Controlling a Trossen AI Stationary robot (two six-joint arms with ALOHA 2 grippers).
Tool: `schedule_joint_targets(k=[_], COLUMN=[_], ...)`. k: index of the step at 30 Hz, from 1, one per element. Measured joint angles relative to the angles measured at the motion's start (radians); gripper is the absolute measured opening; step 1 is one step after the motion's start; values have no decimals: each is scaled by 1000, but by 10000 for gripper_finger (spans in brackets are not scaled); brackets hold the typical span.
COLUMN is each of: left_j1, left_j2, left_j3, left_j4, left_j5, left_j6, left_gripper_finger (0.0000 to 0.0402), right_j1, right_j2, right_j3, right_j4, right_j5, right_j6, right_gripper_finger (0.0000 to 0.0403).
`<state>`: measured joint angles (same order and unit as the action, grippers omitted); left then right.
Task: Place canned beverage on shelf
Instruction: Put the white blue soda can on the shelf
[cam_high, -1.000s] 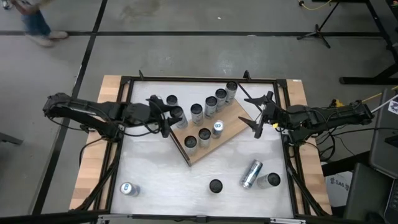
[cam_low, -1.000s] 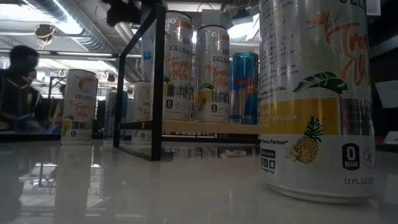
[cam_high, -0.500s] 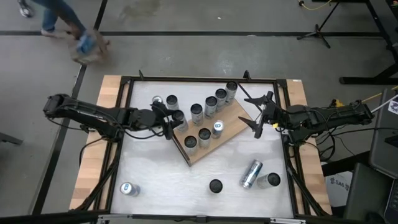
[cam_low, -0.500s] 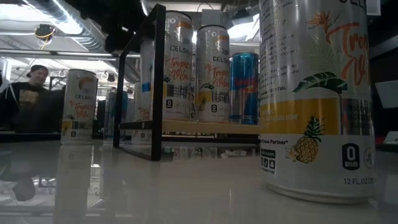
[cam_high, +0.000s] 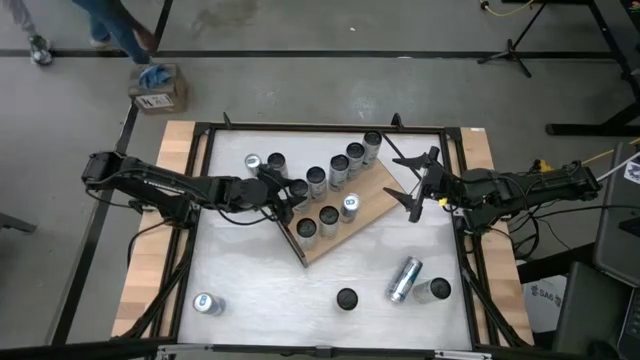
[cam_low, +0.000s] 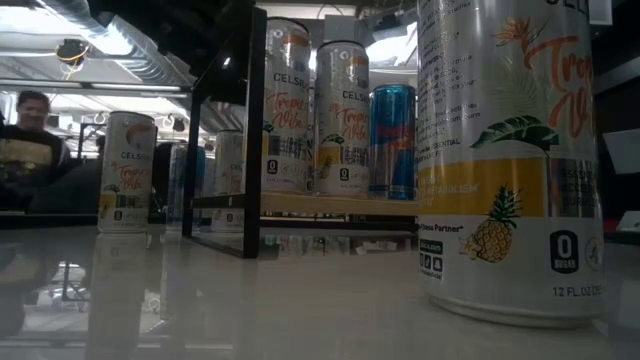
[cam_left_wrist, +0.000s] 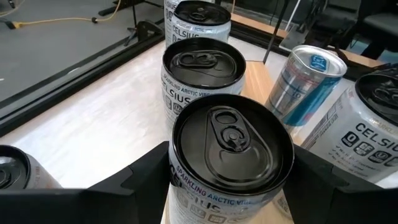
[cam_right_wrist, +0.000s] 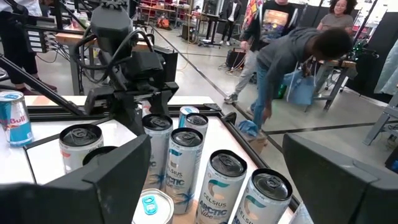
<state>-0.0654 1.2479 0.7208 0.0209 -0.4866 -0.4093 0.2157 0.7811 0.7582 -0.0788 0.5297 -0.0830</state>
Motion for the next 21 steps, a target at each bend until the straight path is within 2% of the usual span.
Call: schedule_joint_targets(k=[9,21], left_j1=[0,0], left_j2=[1,2], left_j3=[0,-2], left_j4=[-5,-8], left_j5=[5,7], left_j6=[1,0], left_gripper_finger=[240,285], right_j1=[0,0], right_j2=[0,0], right_j3=[0,0], right_j4=[-1,-1], right_j5=[-65,-78], right_j6=[0,0], right_gripper_finger=[353,353])
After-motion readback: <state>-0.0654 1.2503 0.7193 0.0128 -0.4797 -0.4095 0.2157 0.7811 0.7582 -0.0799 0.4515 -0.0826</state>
